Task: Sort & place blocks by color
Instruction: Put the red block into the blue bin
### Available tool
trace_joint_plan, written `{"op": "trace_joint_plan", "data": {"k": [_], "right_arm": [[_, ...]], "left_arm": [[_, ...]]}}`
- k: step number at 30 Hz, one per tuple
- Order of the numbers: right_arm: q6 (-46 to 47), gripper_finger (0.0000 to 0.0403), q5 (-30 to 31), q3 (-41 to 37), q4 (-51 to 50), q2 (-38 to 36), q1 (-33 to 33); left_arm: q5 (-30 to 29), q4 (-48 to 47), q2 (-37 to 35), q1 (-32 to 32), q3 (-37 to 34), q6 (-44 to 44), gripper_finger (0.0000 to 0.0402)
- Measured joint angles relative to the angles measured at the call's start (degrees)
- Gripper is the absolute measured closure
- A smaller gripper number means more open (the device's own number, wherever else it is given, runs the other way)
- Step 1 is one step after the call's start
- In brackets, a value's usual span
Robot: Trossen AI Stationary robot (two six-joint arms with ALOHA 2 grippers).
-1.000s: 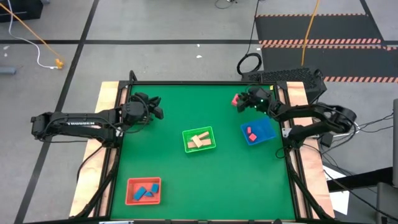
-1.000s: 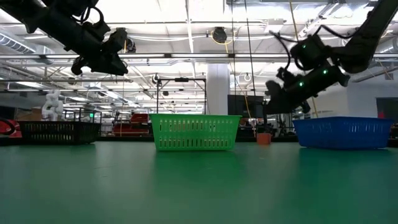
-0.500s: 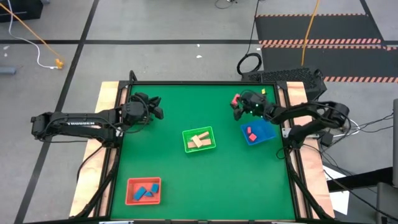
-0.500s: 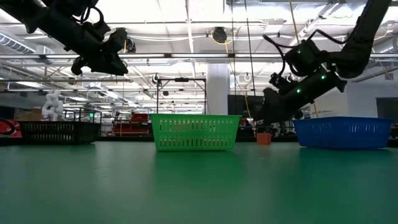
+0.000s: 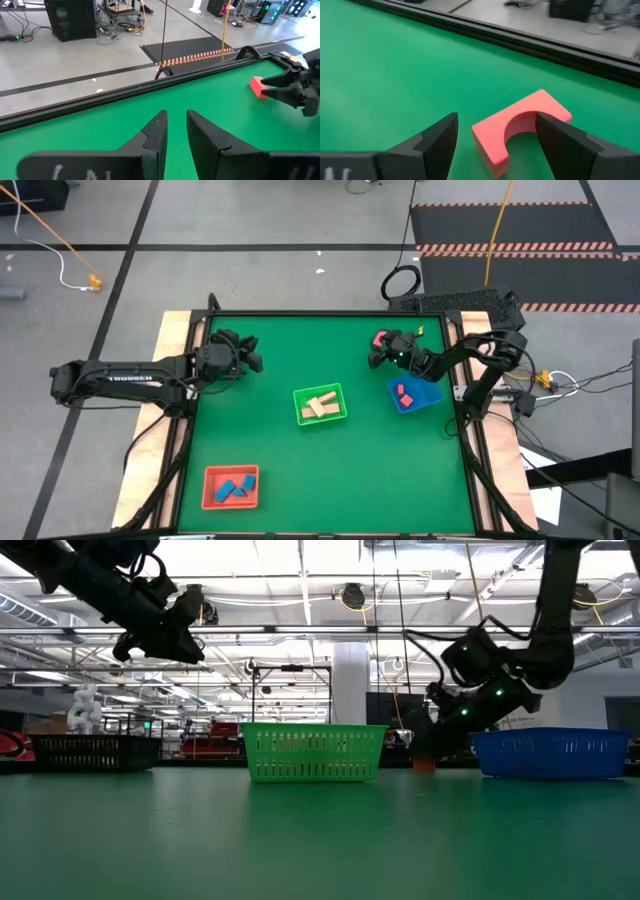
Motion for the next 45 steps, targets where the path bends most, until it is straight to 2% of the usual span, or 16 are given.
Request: {"op": "trace_joint_plan", "data": {"k": [6, 11, 14, 21, 27, 31, 34, 38, 43, 45], "right_arm": [[0.73, 0.0151, 8.63, 3.86, -3.19, 3.50, 1.62], [2.01, 0.0172, 9.39, 4.49, -6.31, 3.48, 1.75], [2.09, 0.0204, 10.56, 4.51, -6.85, 3.48, 1.75], [0.75, 0.0314, 12.03, 4.51, -9.30, 3.43, 1.65], [0.60, 0.0318, 11.42, 4.51, -9.35, 2.97, 1.67], [0.16, 0.0318, 9.78, 4.47, -9.89, -1.09, 1.93], [-1.02, 0.0318, 6.52, 4.47, -10.43, -6.58, 2.38], [0.44, 0.0318, -2.74, 4.51, -17.09, -15.61, 3.45], [1.26, 0.0318, -18.56, 4.51, -33.29, -28.30, 5.90], [1.95, 0.0318, -23.07, 4.51, -40.67, -33.34, 7.13]], "left_arm": [[0.00, -0.22, 0.00, 0.00, -0.01, 0.01, 0.0330], [0.04, -0.24, 0.00, 0.00, -0.01, -0.01, 0.0330], [0.04, -0.21, 0.00, -0.01, 0.00, 0.01, 0.0330], [0.04, -0.19, 0.00, -0.02, 0.01, 0.01, 0.0330], [0.06, -0.17, 0.00, -0.01, -0.01, -0.01, 0.0330], [0.06, -0.17, 0.00, -0.02, 0.01, -0.01, 0.0330], [0.07, -0.17, 0.00, -0.01, -0.01, -0.01, 0.0330], [0.09, -0.17, 0.00, 0.00, -0.01, -0.01, 0.0330], [0.13, -0.17, 0.00, -0.02, 0.01, -0.01, 0.0330], [0.12, -0.17, 0.00, -0.02, -0.01, -0.01, 0.0330]]}}
